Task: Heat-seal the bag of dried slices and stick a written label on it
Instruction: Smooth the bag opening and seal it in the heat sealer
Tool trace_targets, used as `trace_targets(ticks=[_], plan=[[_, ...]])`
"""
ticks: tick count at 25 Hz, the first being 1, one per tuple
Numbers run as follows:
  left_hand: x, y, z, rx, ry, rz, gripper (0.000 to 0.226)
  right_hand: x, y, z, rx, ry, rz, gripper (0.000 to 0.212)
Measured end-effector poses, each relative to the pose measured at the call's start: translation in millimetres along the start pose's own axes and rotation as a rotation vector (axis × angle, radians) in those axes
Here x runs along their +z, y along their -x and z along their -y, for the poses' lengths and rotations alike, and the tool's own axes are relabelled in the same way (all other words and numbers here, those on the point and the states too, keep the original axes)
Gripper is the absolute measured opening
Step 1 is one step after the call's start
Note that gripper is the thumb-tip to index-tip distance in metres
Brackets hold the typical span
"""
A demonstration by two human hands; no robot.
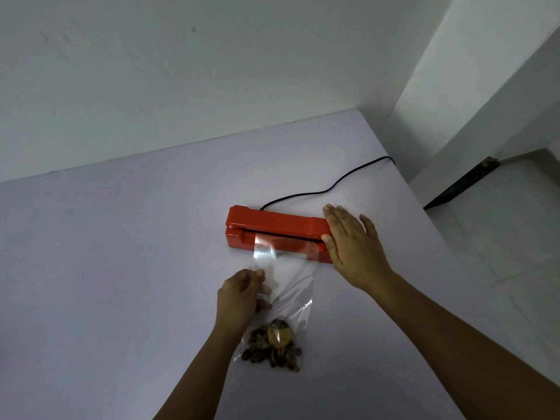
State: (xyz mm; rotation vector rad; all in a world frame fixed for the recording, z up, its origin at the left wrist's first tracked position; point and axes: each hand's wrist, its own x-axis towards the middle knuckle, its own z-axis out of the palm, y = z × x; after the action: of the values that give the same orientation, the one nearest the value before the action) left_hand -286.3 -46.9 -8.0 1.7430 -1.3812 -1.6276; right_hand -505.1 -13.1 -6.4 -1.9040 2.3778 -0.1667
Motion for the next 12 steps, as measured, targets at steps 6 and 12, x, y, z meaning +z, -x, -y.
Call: trace_targets(ticks=[6, 12], plan=[[0.1, 0.8, -1.7, 0.012, -0.029, -0.009, 0.024, 0.4, -0.2, 0.0, 0.004, -0.005, -0.013, 0.068], [-0.1, -0.5, -1.2, 0.019, -0.042, -0.009, 0.023, -1.1, -0.1, 1.5, 0.018, -0.009, -0.004, 0.076]])
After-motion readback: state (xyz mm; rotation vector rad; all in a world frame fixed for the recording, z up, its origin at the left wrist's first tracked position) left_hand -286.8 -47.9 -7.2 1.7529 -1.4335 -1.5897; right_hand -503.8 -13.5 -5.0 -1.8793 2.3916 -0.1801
